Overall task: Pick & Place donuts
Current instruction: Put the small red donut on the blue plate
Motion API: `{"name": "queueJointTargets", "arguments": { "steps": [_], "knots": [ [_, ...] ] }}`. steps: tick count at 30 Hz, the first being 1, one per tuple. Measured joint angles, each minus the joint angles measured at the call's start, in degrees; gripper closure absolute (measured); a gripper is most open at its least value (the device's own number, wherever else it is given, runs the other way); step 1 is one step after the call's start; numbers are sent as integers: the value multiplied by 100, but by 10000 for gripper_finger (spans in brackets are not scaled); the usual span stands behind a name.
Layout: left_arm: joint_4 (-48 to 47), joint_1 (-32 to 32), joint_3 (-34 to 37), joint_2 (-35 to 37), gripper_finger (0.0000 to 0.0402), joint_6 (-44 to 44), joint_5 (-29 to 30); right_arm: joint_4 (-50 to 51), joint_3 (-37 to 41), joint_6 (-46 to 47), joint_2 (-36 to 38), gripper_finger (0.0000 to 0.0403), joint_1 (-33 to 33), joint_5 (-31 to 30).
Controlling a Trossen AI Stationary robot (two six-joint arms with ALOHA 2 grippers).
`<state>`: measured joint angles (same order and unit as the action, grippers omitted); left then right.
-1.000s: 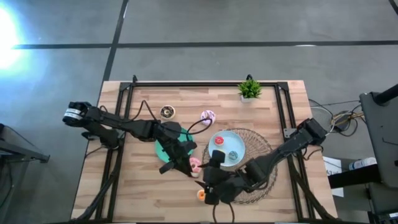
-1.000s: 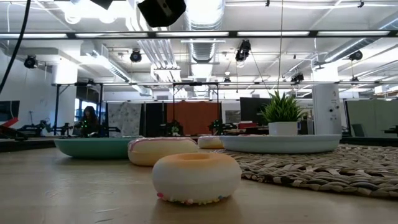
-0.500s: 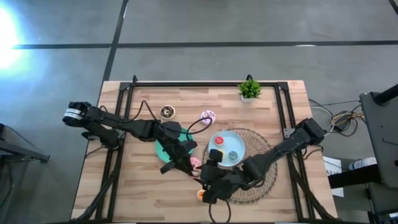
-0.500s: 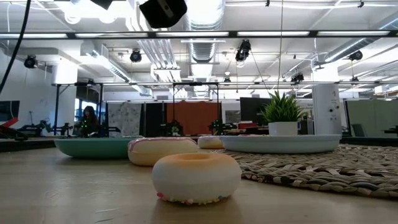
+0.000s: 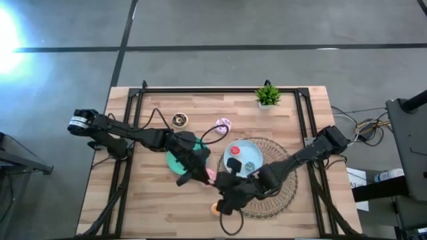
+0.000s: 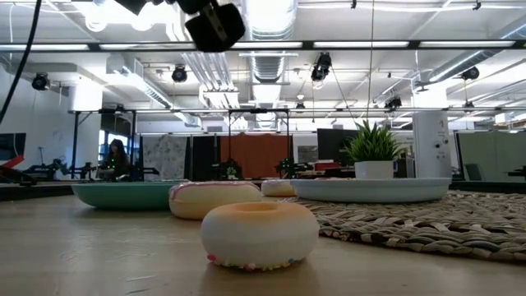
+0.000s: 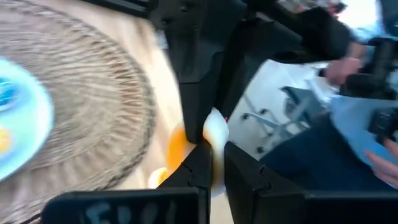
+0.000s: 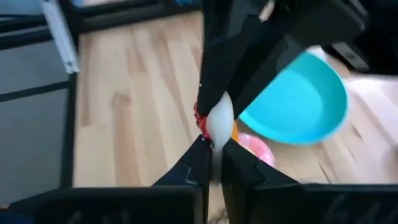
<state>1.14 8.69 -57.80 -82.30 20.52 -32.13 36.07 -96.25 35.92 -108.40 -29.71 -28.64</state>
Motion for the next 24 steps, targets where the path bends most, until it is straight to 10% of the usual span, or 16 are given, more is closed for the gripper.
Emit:
{"name": "queueJointTargets", "arguments": {
  "steps": [7,16,24],
  "knots": [
    [-467,7,-2,4,374,-376,1112,431,4,589,-2,389,75,431],
    [-1129,12,-2,10,252,-681,2420,1527,79,1821,-2,389,185,506],
    [-1533,315,-2,212,219,-689,2523,2305,745,2456,175,390,756,1206]
  ]
}}
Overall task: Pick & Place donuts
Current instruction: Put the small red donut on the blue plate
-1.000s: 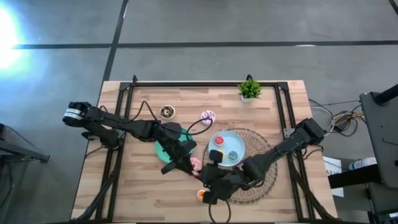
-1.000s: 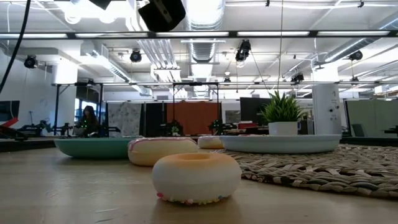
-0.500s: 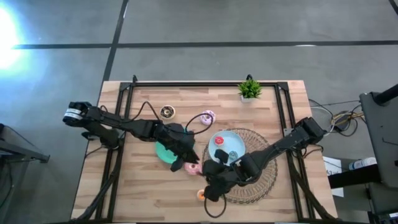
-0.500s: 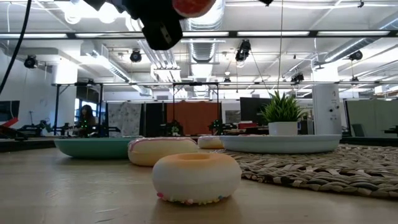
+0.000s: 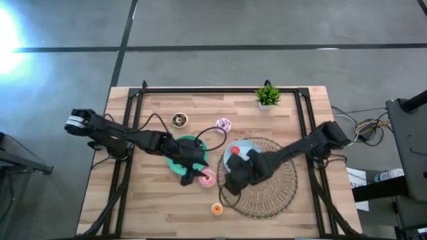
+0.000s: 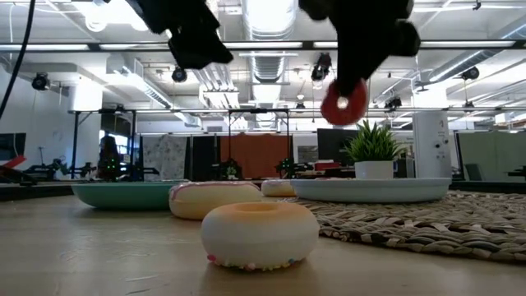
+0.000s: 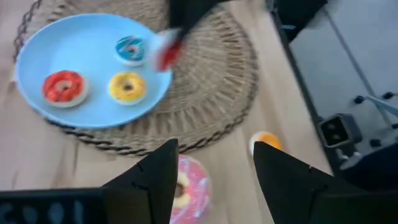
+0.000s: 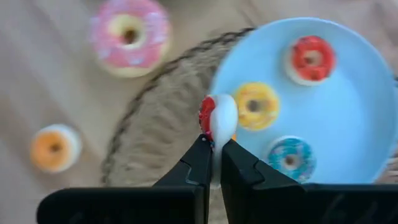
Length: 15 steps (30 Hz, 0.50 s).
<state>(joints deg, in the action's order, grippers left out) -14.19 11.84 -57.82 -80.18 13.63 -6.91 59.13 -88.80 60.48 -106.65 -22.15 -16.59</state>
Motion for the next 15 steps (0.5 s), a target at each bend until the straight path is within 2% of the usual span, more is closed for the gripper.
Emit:
{"name": "queueJointTargets", "arguments": {
  "steps": [5,7,12,15],
  "knots": [
    [-211,338,0,232,218,20,556,-354,934,-24,559,390,609,273],
    [-389,460,0,308,218,30,769,-911,1489,-35,896,390,898,525],
    [-685,656,1,449,218,180,1108,-2775,2990,68,1672,390,1601,1609],
    [-786,710,6,521,218,279,1207,-3087,3572,250,1953,390,1830,1816]
  ]
}}
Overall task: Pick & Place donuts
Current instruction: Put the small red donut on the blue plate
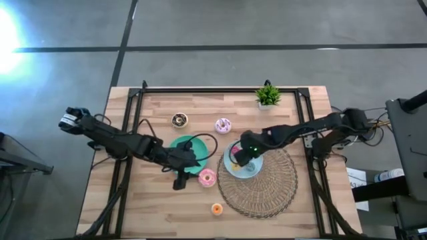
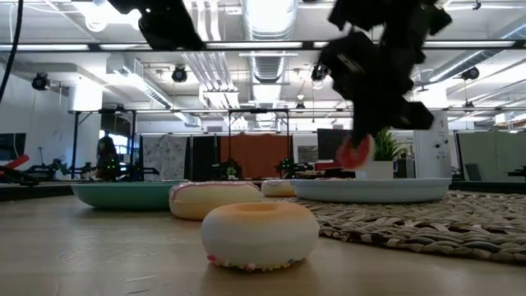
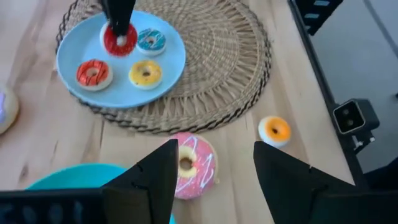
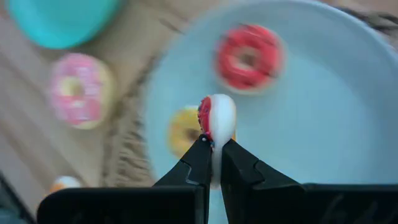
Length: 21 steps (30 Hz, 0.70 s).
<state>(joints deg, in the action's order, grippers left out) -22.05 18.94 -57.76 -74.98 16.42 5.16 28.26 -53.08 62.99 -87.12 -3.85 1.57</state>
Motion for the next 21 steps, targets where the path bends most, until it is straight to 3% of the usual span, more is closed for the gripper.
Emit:
{"name": "queueJointTargets", "arguments": {
  "steps": [7,15,21],
  "knots": [
    [63,46,450,293,218,353,235,-302,736,157,198,390,210,199],
    [436,40,1041,629,218,792,445,-429,769,134,45,387,263,-176],
    [560,31,1216,786,218,933,551,97,765,136,38,332,263,-418]
  ]
}}
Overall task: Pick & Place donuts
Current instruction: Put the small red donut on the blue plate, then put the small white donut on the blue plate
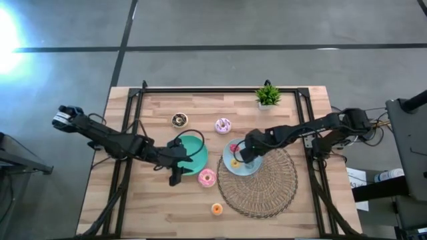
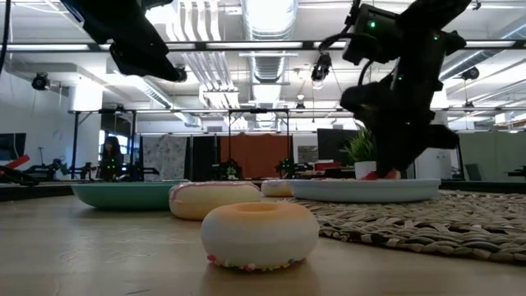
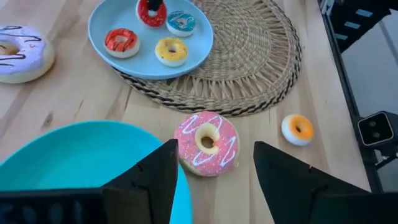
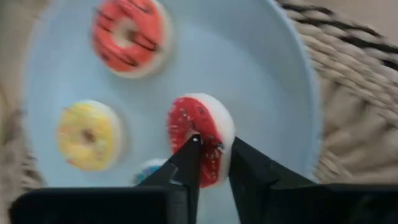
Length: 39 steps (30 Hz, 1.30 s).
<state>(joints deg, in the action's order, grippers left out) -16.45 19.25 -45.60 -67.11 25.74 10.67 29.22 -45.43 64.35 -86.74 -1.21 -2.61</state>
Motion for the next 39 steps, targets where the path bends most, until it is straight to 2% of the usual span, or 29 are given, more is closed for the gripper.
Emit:
{"name": "queueJointTargets", "arguments": {
  "steps": [8,16,20,25,28,32,39],
  "knots": [
    [16,-3,1,83,218,-36,178,389,-176,-186,0,255,-65,-196],
    [0,-3,1,83,218,-40,226,1666,-938,-677,11,241,-87,-660],
    [-6,-3,1,83,218,-38,230,1666,-1221,-1615,9,241,-295,-669],
    [-95,-1,1,83,218,-12,230,808,-1758,-3037,-71,247,-1138,-656],
    [-119,-1,1,83,218,8,230,326,-2092,-3505,-410,251,-1672,-640],
    [-120,0,1,83,218,18,230,48,-2753,-3956,-1304,248,-2285,-341],
    [-246,6,1,83,218,363,228,273,-4419,-5028,-3062,219,-2923,-74]
  ]
}}
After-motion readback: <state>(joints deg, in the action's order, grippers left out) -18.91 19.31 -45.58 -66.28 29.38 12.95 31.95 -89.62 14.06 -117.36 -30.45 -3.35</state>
